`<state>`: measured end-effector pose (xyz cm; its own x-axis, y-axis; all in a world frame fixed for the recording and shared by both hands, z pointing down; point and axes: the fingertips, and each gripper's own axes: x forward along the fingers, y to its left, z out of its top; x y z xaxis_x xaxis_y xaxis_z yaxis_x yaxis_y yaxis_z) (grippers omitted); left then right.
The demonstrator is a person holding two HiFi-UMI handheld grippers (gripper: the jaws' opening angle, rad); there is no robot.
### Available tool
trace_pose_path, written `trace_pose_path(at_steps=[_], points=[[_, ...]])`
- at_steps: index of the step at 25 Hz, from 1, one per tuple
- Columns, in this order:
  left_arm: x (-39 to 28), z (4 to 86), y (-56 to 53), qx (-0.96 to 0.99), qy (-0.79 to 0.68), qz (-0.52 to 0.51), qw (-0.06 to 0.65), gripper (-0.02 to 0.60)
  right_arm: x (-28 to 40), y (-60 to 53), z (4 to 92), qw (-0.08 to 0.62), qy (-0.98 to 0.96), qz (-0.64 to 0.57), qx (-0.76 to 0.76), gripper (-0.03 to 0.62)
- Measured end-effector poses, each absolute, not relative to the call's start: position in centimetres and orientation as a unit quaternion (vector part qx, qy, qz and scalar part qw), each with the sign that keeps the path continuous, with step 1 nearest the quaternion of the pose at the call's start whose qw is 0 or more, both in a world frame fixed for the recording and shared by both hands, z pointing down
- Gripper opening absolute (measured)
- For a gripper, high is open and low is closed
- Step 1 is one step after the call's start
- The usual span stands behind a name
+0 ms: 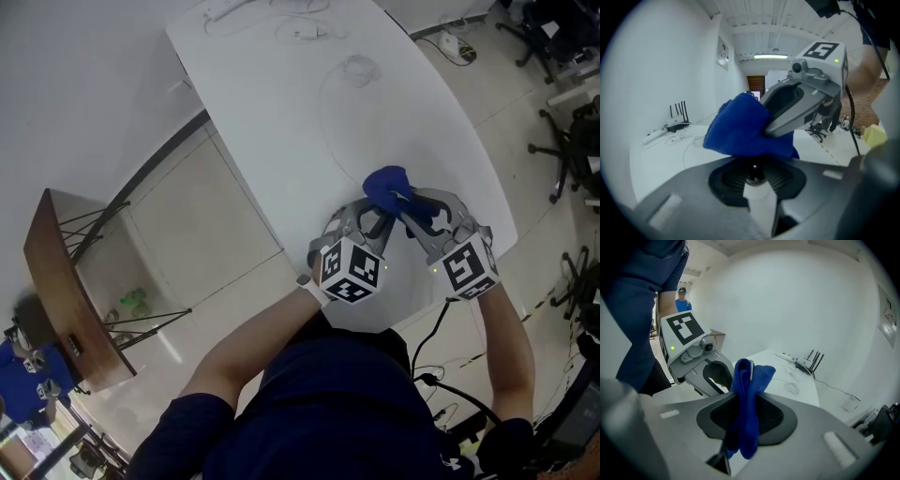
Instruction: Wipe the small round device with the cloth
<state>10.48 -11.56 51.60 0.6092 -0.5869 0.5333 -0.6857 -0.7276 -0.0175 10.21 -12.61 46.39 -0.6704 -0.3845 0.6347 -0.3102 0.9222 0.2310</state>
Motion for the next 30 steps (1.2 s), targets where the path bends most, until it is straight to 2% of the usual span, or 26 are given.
trace_pose_path(at_steps=[9,15,22,26,30], points=[[10.6,51.3,-11.7,0.891,-0.363,0.244,0.123,0.092,10.8,-16.7,48.8,0.355,-0.919,0.027,0.169,0.112],[10.5,51.0,-11.8,0.890,-0.370,0.237,0.124,0.094,10.0,-18.4,51.1,0.395,-0.914,0.034,0.091,0.112],[11.4,51.1,-11.7,0.890,-0.375,0.236,0.113,0.095,10.4,-17.5,58.7,0.484,-0.874,0.027,-0.039,0.107],[10.7,51.5,-11.6,0.890,-0.374,0.235,0.116,0.095,9.7,-18.4,60.7,0.486,-0.868,0.092,-0.037,0.107],[10.6,51.6,-11.4,0.886,-0.375,0.245,0.121,0.095,10.4,-18.8,58.6,0.433,-0.887,0.153,0.039,0.107]])
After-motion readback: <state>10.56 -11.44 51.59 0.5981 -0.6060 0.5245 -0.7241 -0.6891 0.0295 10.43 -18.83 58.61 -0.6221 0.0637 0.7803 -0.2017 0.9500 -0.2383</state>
